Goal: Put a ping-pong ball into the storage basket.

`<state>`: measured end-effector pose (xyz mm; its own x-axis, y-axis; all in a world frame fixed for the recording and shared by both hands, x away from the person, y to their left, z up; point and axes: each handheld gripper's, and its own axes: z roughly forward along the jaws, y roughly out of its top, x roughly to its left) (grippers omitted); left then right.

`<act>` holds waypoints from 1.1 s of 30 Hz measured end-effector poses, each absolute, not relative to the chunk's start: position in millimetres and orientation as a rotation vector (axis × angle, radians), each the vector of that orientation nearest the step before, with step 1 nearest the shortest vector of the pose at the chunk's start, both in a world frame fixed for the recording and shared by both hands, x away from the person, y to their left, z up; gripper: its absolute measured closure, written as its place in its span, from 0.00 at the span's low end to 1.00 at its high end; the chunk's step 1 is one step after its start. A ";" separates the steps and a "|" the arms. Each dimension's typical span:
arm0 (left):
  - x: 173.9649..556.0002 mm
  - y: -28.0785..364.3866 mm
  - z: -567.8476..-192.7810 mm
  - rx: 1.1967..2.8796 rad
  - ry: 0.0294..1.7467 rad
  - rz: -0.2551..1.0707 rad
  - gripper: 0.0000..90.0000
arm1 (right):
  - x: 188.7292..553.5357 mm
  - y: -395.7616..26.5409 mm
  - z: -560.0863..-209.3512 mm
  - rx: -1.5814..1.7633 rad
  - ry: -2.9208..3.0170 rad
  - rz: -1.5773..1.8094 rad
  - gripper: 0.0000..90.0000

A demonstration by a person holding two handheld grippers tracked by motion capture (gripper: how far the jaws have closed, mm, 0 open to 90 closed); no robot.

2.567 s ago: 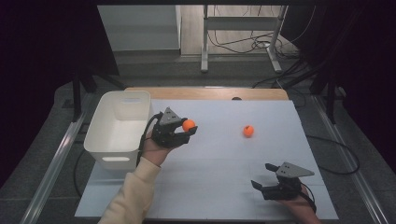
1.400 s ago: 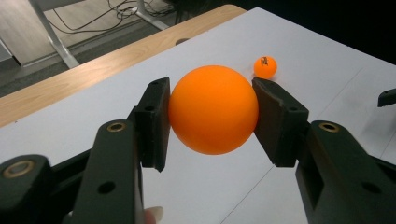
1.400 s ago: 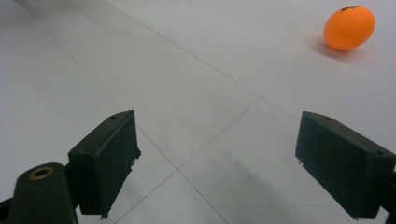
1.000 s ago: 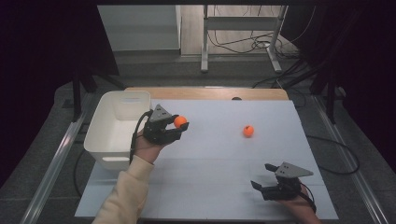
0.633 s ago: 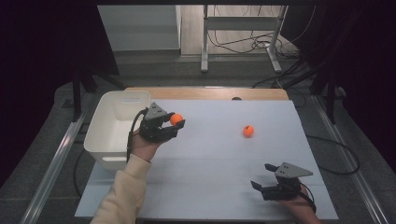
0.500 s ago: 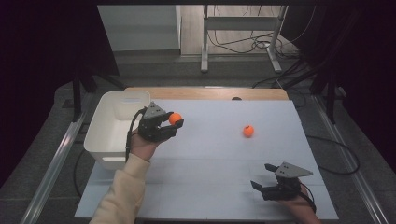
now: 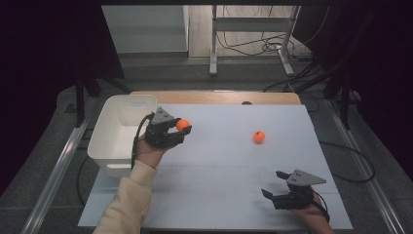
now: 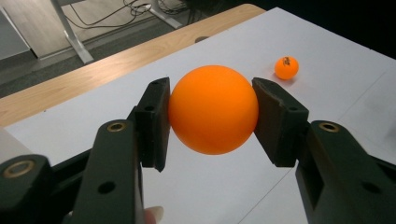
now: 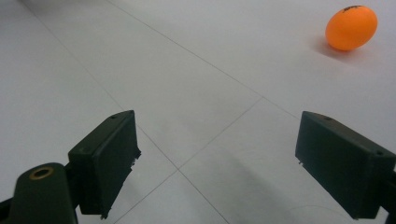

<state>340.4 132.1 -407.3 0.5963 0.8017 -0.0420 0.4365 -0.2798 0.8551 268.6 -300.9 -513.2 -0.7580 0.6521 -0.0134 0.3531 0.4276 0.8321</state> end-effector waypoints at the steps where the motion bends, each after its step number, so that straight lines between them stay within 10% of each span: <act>1: 341.1 132.2 -407.2 1.908 0.995 0.503 0.55 | 268.6 -300.9 -513.2 0.862 2.352 1.252 0.15; 33: 332.2 154.1 -381.8 1.868 1.004 0.581 0.55 | 268.8 -300.9 -512.8 0.861 2.346 1.250 0.15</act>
